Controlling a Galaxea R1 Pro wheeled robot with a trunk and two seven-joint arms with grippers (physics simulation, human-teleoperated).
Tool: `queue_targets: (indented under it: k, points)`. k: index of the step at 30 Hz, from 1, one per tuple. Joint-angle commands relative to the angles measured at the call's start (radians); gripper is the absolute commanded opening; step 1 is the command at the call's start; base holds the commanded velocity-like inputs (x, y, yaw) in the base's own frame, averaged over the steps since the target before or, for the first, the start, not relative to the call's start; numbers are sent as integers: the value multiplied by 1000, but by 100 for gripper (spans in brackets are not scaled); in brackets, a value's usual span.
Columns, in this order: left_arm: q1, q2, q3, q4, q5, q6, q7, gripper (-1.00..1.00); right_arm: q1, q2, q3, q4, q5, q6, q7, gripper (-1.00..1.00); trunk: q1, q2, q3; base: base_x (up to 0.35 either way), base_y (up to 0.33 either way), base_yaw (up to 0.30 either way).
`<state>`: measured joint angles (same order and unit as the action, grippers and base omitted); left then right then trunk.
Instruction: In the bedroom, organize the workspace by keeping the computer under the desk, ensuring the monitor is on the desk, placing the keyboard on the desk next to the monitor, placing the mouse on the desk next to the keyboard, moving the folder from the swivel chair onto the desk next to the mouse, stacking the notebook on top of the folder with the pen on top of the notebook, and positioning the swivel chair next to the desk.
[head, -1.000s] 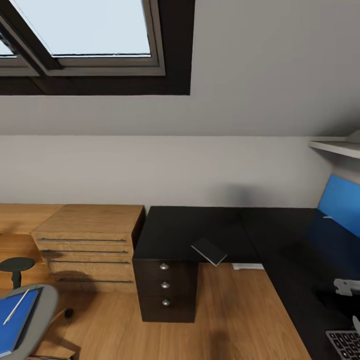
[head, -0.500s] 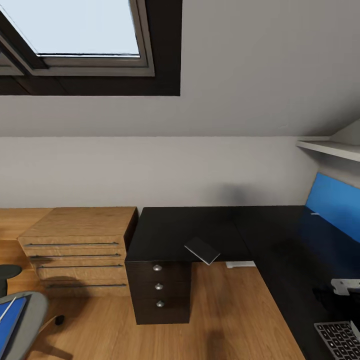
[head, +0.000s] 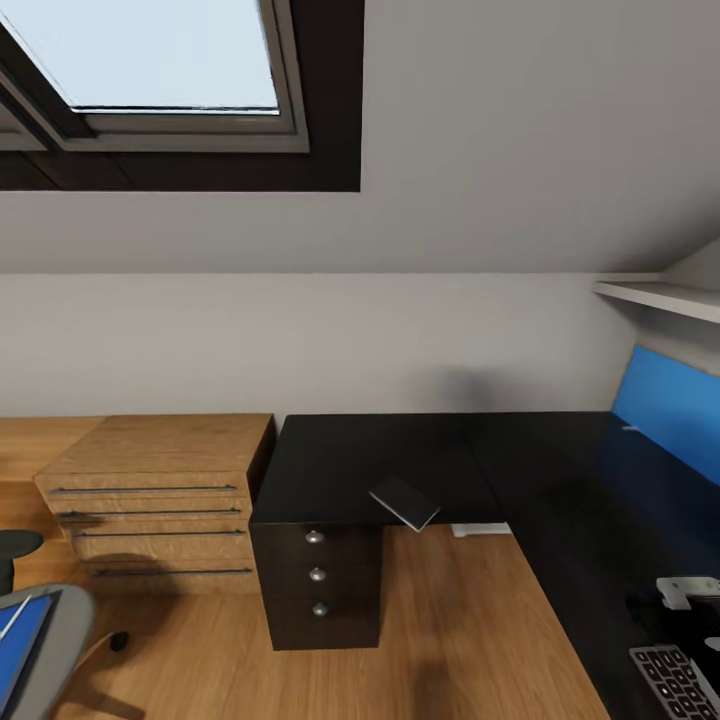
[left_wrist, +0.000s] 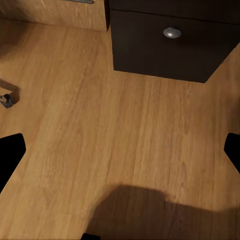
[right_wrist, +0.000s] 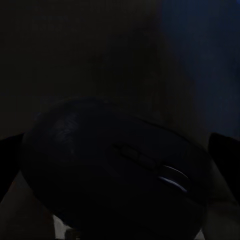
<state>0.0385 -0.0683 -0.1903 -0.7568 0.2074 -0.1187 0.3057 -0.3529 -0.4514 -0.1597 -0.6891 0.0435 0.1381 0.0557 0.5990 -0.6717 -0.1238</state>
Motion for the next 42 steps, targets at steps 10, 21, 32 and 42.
queue_targets:
  k: [10, 21, 32, 42]
  points:
    - [0, 1, -4, -1, 11, -5, 6, 100, -48, 0, -4, 84, 44, -34, 4, -100, 0, -1, -1, 257, 0, 0]
    - [0, 1, -4, -1, 11, -5, 6, 100, -202, -1, -2, 354, 168, -22, 3, -100, 0, -1, -1, 42, 0, 0]
    - [0, 1, -4, -1, 10, -5, 6, 100, -213, -1, -2, 376, 232, 55, 4, -100, 0, -1, -1, 0, 0, 0]
    - [0, 1, -4, -1, 10, -5, 6, 100, -213, 0, 6, 379, 234, 61, 12, -100, 0, -1, -1, 0, 0, 0]
